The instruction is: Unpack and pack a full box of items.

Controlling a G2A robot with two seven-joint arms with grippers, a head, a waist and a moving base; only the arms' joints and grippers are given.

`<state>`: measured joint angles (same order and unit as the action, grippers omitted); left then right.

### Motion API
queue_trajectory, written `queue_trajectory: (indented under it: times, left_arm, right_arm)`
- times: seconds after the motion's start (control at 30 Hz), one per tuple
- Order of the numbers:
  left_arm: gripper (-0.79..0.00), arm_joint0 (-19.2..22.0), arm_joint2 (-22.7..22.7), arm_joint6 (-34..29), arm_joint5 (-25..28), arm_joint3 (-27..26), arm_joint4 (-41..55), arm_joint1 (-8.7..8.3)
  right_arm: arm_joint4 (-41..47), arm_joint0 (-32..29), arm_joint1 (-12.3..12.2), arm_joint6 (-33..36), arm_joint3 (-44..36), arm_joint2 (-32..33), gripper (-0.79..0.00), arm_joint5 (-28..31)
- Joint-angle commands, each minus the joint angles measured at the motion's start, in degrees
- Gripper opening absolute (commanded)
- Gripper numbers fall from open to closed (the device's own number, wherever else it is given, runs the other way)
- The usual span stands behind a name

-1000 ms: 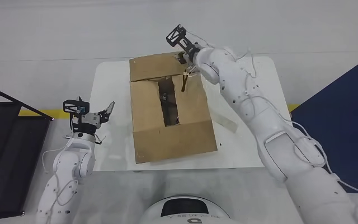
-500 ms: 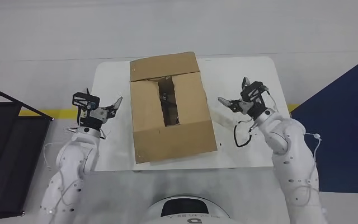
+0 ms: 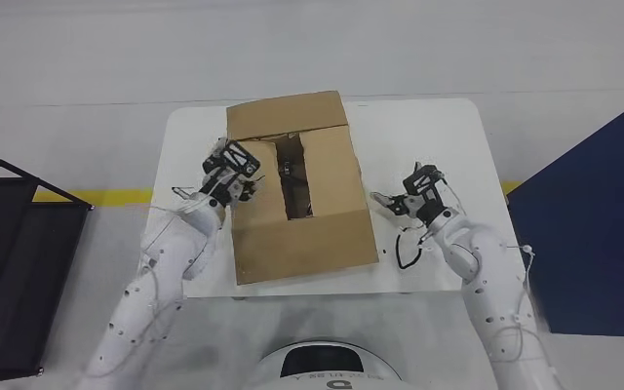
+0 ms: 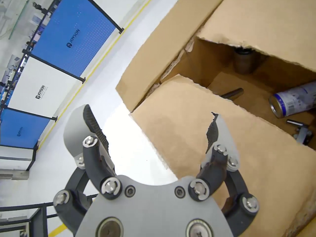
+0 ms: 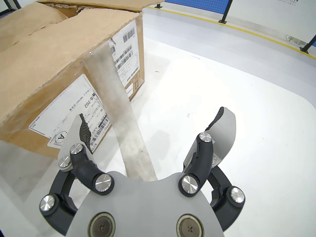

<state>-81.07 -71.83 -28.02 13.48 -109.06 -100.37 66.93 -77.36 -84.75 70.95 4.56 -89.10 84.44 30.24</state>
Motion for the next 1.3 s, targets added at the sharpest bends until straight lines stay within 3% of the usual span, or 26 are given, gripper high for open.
queue_trajectory:
  times: [0.0,0.17,0.43,0.73,1.07,1.27]
  left_arm:
    - [0.0,2.5,3.4,-1.2,-0.6,1.9,-1.3,0.52]
    - [0.0,8.0,10.4,-4.4,0.0,7.6,-1.4,2.04]
    - [0.0,13.7,15.7,-8.9,1.5,12.7,6.2,4.15]
    - [0.0,16.3,18.7,-2.0,-4.7,11.2,9.8,6.04]
    - [0.0,19.2,25.7,2.7,-8.6,9.8,8.7,8.52]
    - [0.0,21.0,30.0,2.4,-9.5,10.3,6.3,10.08]
  right_arm:
    - [0.0,0.0,-0.1,-0.3,0.0,-0.3,0.0,0.6]
    - [0.6,-0.3,-0.4,0.1,-0.7,-1.3,0.0,4.2]
    - [1.6,-2.1,-1.2,-2.8,-2.6,-1.8,0.0,14.0]
    - [1.1,-3.9,-2.4,-8.5,-2.6,-0.6,0.0,22.7]
    - [-1.1,-9.1,-4.1,-21.3,0.4,7.9,0.0,24.8]
    - [-1.6,-11.5,-4.9,-27.6,3.7,12.6,0.0,22.6]
